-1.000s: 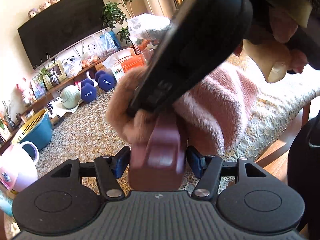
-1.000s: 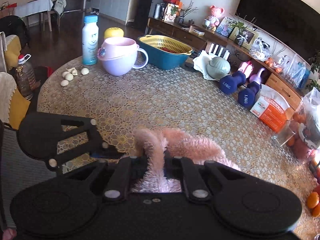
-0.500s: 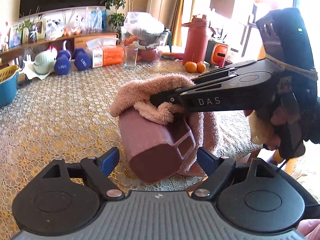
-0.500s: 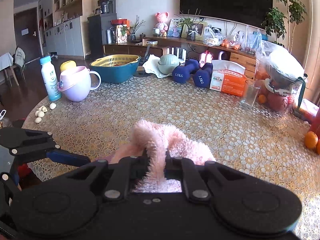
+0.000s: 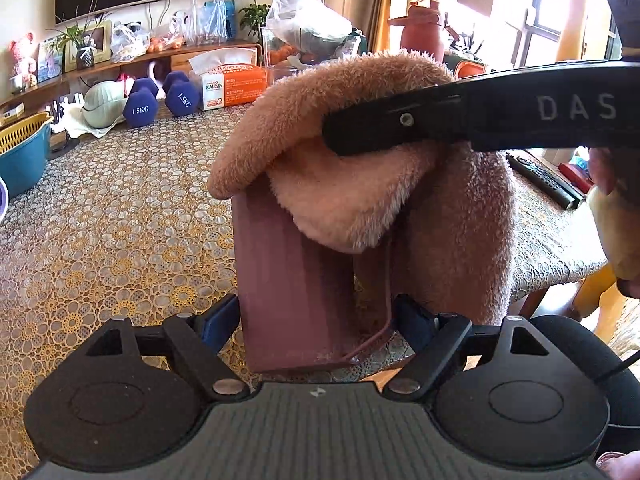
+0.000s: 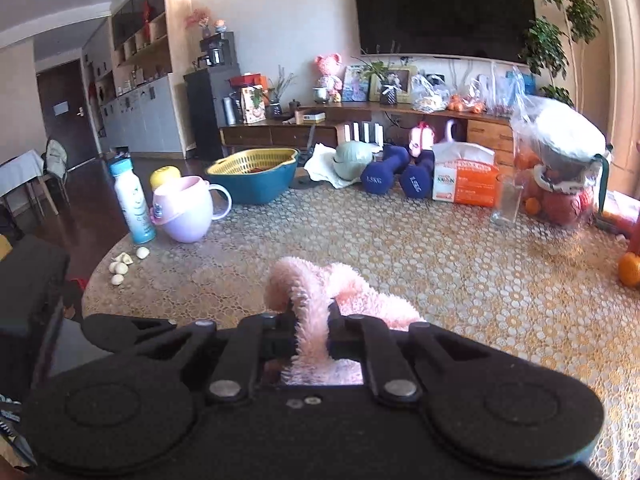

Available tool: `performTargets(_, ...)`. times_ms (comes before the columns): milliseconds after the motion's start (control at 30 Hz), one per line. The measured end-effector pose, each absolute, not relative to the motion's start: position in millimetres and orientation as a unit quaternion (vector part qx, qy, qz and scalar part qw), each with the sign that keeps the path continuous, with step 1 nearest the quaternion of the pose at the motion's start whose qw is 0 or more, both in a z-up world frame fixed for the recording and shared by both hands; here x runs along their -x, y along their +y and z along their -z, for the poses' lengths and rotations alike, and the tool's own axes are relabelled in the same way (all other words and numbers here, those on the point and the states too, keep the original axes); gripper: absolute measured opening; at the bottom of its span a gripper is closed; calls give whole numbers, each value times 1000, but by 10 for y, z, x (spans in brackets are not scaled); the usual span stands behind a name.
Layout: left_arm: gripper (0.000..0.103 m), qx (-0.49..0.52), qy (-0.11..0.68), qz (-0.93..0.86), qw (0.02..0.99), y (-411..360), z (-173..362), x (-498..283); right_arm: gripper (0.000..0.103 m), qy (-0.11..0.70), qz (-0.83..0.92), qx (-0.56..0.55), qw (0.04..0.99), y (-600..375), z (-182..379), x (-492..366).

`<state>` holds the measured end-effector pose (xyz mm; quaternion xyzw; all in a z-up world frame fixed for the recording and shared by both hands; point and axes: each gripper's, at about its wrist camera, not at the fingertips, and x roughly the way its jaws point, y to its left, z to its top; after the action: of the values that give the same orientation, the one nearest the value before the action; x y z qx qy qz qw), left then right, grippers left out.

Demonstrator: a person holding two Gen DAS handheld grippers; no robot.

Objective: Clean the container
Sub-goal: 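Drape the towel over the cup rim with the right gripper while the left gripper holds the cup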

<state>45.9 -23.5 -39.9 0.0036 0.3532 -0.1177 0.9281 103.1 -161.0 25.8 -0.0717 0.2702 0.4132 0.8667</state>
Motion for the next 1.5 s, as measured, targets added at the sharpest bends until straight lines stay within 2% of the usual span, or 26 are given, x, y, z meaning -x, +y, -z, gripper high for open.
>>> performTargets(400,83,-52,340,112,932,-338,384,-426,10,299,-429,171,835,-1251,-2,-939)
performTargets(500,83,-55,334,114,934,-345,370,-421,9,301,-426,142,841,-1325,-2,-1093)
performTargets(700,82,-77,311,118,940,-374,278,-455,9,288,-347,151,879,-1470,1,-1407)
performTargets(867,82,-84,292,123,945,-363,202,-511,8,280,-286,132,907,-1970,-159,-1559)
performTargets(1100,82,-110,279,131,945,-463,143,-554,9,243,-371,106,890,-2110,-673,-1271)
performTargets(1500,82,-114,286,133,942,-482,166,-523,9,282,-453,132,835,-1355,-206,-1127)
